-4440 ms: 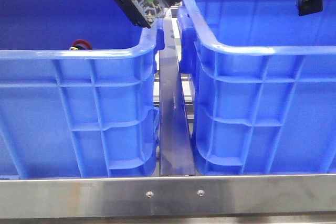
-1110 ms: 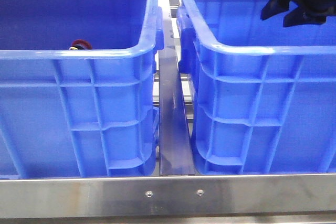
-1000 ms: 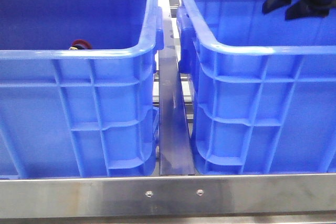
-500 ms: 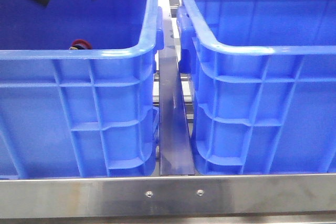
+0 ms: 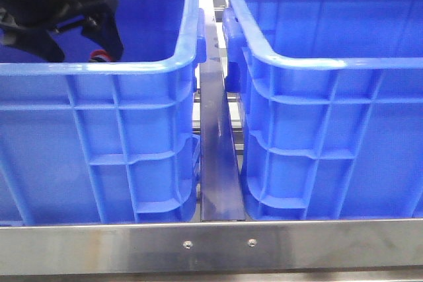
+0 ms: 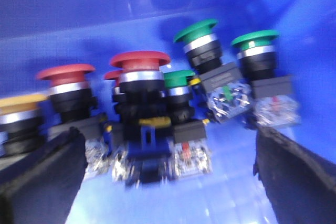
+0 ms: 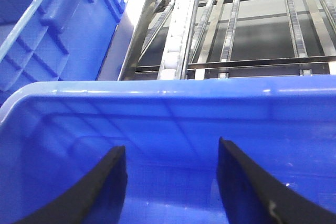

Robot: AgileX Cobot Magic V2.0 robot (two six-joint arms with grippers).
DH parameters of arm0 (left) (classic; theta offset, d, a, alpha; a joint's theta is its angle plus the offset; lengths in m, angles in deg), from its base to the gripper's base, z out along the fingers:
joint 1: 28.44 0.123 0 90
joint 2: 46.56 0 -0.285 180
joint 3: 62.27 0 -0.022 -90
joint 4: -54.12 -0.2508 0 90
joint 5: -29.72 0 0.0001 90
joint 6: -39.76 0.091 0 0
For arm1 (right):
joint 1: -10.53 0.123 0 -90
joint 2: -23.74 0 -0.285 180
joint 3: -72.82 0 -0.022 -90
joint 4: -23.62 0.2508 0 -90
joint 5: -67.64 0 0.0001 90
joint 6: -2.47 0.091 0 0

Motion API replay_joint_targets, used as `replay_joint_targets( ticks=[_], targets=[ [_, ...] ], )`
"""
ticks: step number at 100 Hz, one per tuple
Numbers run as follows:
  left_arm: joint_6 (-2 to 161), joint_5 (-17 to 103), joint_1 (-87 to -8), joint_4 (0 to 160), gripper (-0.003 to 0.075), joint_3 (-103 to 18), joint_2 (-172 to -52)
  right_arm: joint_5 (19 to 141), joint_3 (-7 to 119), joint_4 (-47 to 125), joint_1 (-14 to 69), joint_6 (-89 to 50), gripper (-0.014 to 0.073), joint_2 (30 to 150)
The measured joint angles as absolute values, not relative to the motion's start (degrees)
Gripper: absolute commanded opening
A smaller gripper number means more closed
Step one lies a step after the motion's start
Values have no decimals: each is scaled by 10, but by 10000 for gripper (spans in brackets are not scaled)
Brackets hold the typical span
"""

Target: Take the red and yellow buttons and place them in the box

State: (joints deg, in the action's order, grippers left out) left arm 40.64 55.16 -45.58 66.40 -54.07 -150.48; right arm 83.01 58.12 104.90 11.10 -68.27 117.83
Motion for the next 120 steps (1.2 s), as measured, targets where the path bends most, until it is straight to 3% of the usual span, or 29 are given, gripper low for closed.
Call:
replay_joint_targets(
  ticks=[31, 55, 65, 92, 120],
  targets=[
    [406, 547, -456, 664, 575, -543, -1532, 830, 581, 1048, 111, -683, 414, 1178],
    [406, 547, -456, 664, 217, -543, -1532, 830, 581, 1048, 111, -683, 414, 1178],
    [406, 547, -456, 664, 141, -543, -1532, 830, 581, 1048, 111, -683, 414, 1178],
    [406, 550, -456, 664, 137, -543, -1521, 835, 581, 1048, 111, -683, 414, 1175],
    [406, 581, -486, 664, 137, -543, -1399, 920, 581, 1042, 111, -683, 414, 1122]
  ],
)
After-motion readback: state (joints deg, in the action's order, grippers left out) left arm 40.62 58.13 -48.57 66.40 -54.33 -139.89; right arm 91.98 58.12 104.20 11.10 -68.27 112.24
